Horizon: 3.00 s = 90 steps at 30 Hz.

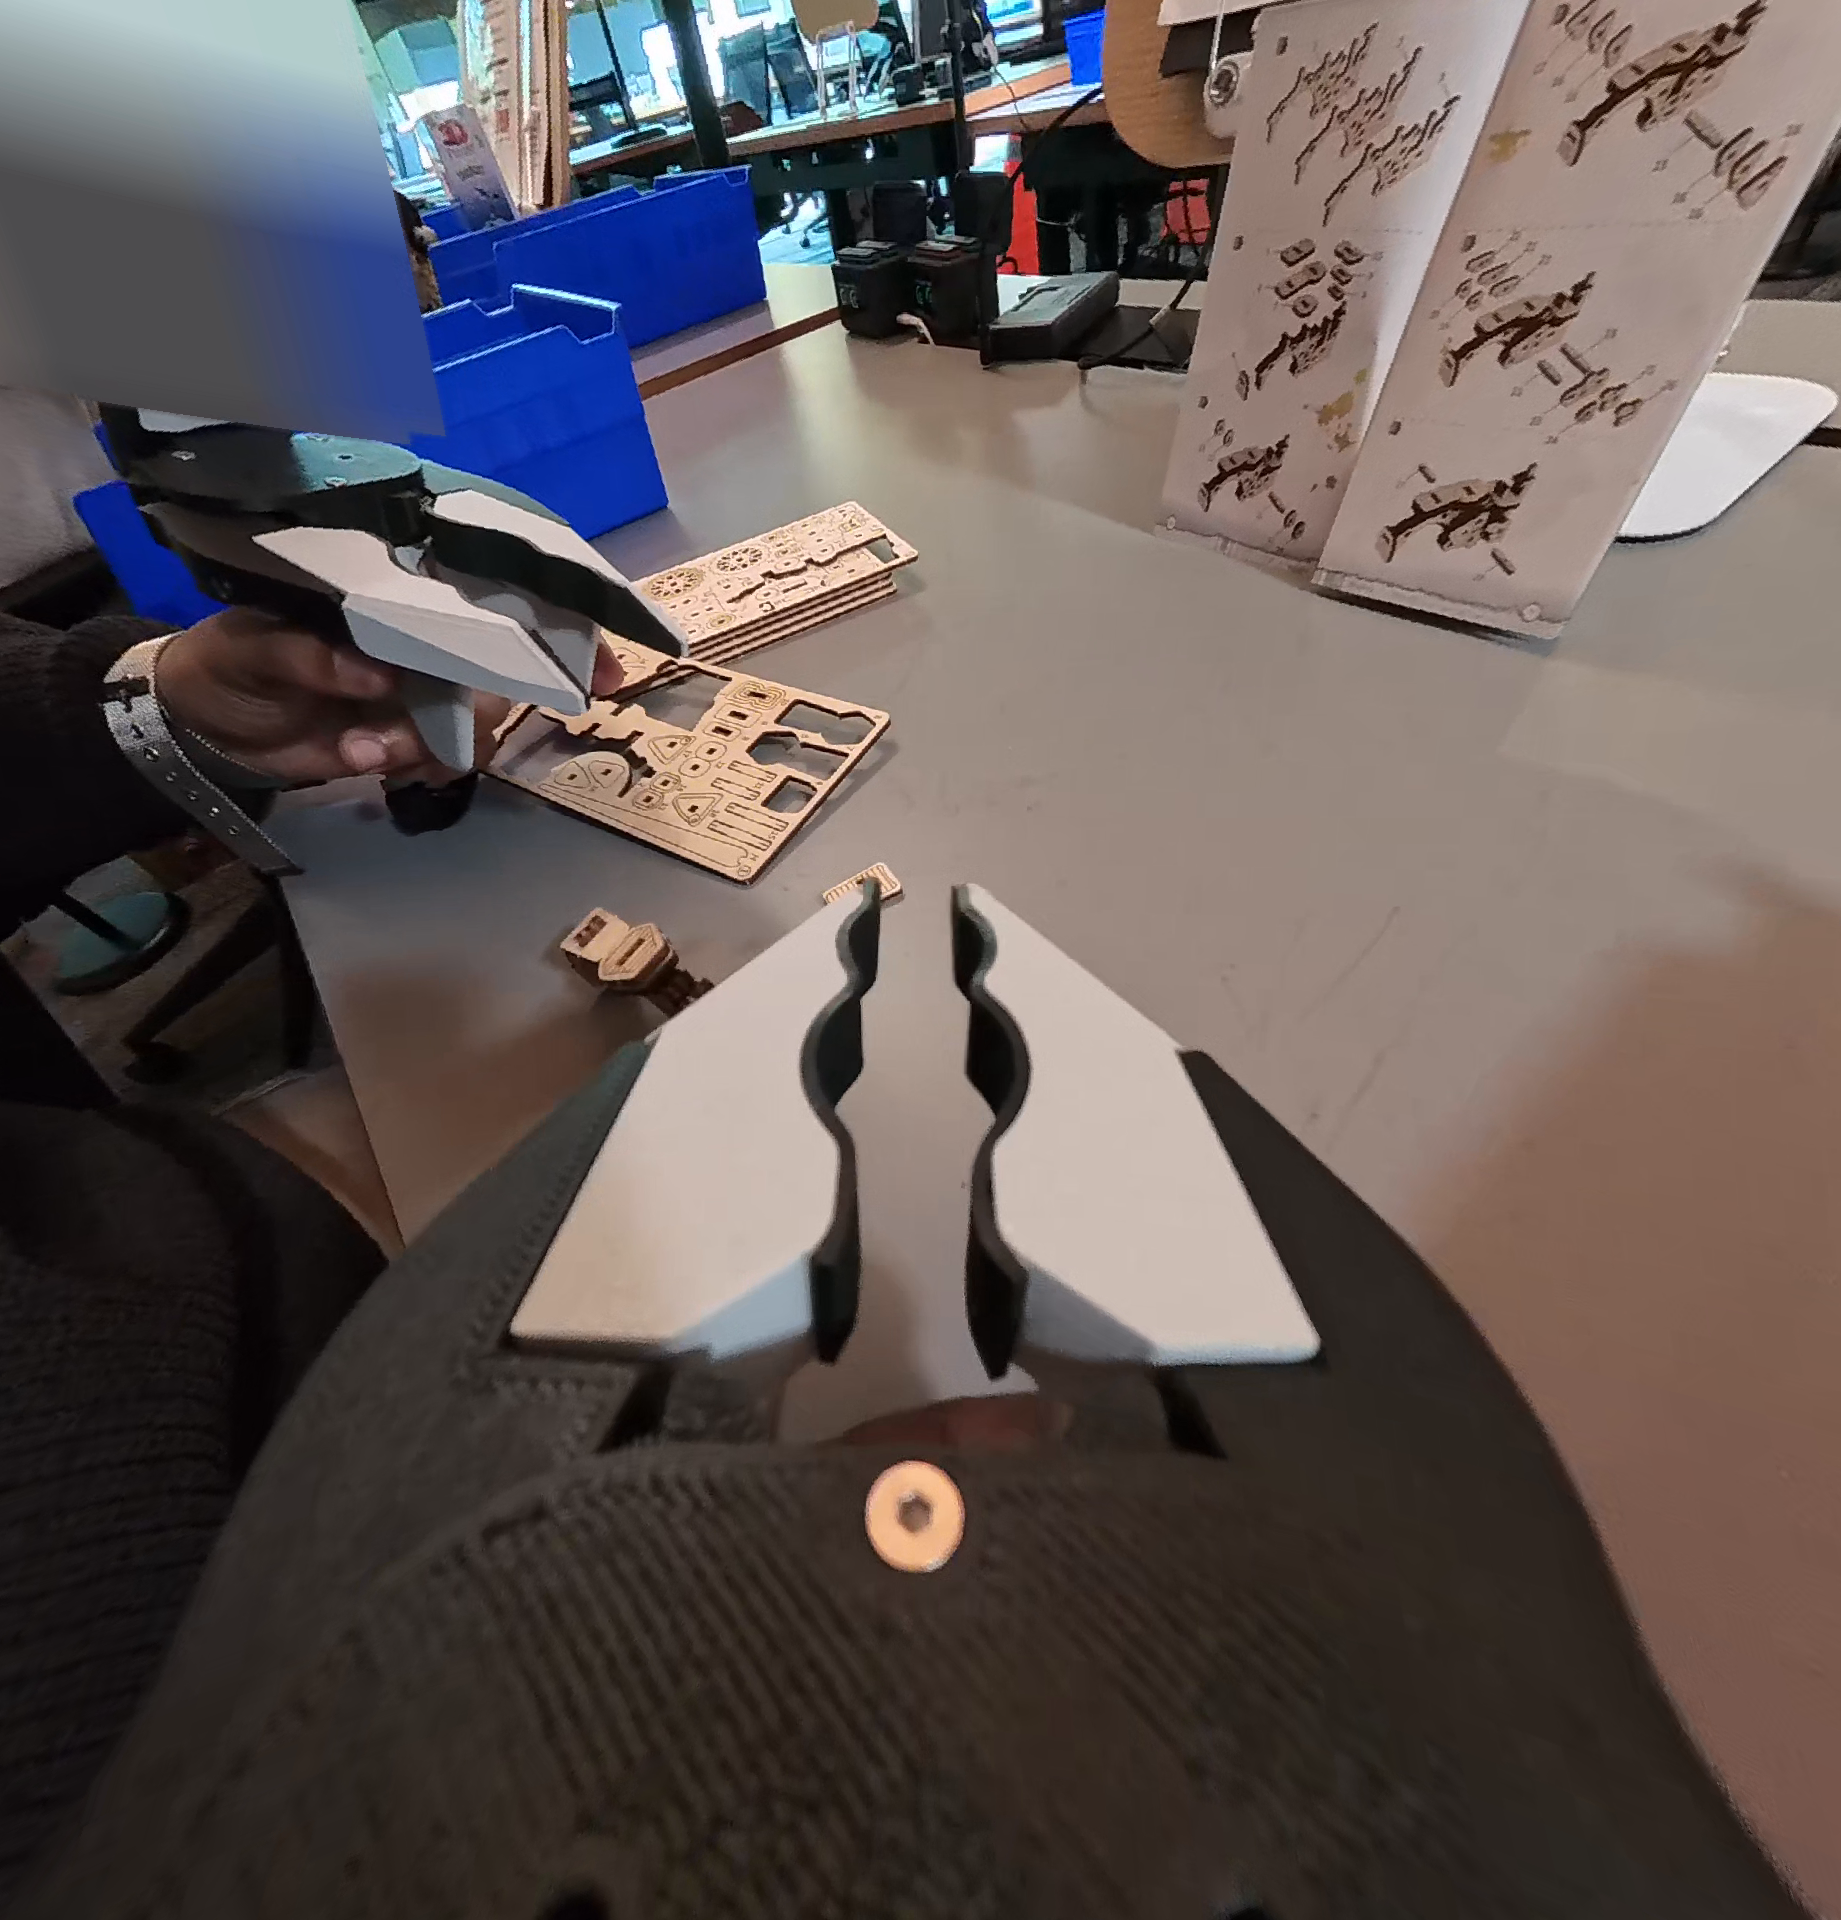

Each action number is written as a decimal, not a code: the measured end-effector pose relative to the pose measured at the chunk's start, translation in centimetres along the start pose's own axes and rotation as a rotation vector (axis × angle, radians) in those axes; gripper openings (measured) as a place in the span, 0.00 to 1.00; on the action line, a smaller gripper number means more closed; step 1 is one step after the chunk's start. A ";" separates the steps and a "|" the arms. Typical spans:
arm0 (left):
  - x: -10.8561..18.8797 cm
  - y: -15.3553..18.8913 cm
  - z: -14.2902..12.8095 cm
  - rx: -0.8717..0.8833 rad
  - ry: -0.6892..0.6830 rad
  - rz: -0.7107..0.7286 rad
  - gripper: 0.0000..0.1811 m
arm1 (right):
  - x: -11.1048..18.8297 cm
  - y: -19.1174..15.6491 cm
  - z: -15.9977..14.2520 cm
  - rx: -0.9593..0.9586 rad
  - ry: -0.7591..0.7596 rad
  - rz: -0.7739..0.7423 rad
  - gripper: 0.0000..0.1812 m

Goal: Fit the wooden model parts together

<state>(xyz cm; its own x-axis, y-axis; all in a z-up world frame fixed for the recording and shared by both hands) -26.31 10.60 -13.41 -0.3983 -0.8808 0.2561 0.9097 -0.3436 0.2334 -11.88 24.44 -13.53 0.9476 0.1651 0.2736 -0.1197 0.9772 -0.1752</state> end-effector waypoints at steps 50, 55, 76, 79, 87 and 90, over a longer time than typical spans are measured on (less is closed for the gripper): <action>0.0 -0.1 0.0 0.006 0.000 0.000 0.19 | 0.0 0.5 0.0 -0.024 0.003 -0.022 0.13; -0.1 0.7 0.3 0.017 -0.067 -0.052 0.06 | 0.0 0.4 0.0 -0.019 0.001 -0.023 0.13; -7.5 -1.0 -2.8 -0.004 -0.571 0.162 0.09 | 1.5 -1.6 1.7 0.092 0.085 -0.033 0.13; -7.6 -0.9 -2.7 -0.032 -0.567 0.148 0.06 | 1.6 -1.7 1.7 0.107 0.086 -0.044 0.13; -8.0 -1.0 -2.7 -0.011 -0.538 0.138 0.21 | 1.1 -1.6 1.2 0.131 0.063 -0.060 0.13; -7.9 -1.5 -2.8 -0.070 -0.548 0.177 0.13 | 1.0 -1.6 1.1 0.142 0.058 -0.065 0.13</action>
<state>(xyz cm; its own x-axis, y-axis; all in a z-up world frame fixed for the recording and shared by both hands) -24.15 17.14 -18.44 -0.2253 -0.6362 0.7379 0.9662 -0.2434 0.0851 -11.09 23.17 -11.89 0.9696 0.0969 0.2245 -0.0943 0.9953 -0.0222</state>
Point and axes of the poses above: each gripper's, where its closed fingertips meet, x back along the fingers, z out of its top, y = z × x across the jaws, the point moved 5 cm from there along x, back along the fingers
